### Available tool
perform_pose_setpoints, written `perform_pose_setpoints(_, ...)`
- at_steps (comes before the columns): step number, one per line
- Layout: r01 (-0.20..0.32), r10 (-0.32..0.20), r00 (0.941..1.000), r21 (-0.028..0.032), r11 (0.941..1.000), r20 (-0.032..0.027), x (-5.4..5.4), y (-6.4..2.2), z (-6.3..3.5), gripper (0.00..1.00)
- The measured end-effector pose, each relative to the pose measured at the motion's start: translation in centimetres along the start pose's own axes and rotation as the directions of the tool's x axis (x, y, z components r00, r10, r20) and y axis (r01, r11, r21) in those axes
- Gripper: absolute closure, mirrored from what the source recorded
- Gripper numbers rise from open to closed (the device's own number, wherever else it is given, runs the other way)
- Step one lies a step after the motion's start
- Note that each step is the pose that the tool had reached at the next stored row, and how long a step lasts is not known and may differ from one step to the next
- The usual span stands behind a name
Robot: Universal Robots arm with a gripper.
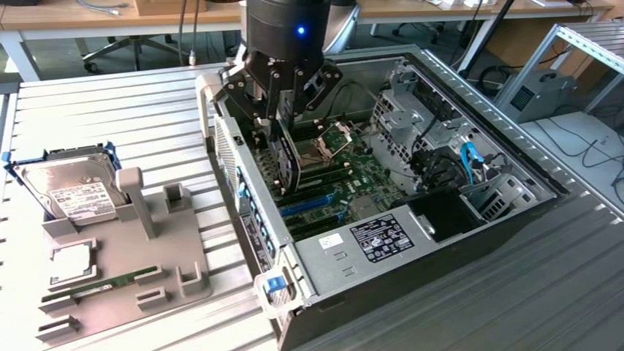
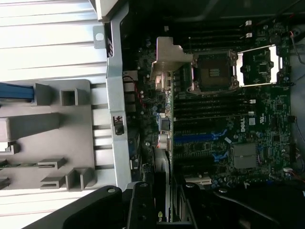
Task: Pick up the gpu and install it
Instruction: 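Pick up the gpu and move the gpu toward the slot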
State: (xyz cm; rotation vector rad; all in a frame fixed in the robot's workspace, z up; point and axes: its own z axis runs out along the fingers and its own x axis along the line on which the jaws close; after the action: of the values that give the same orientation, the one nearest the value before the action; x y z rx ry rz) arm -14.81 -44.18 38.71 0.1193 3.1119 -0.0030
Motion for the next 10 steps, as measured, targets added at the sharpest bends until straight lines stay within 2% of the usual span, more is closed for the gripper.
perform_pose_setpoints(10,0.0,0.0,1.0,0.0001,1.0,0.0,-1.1,0.09,1.5,0.74)
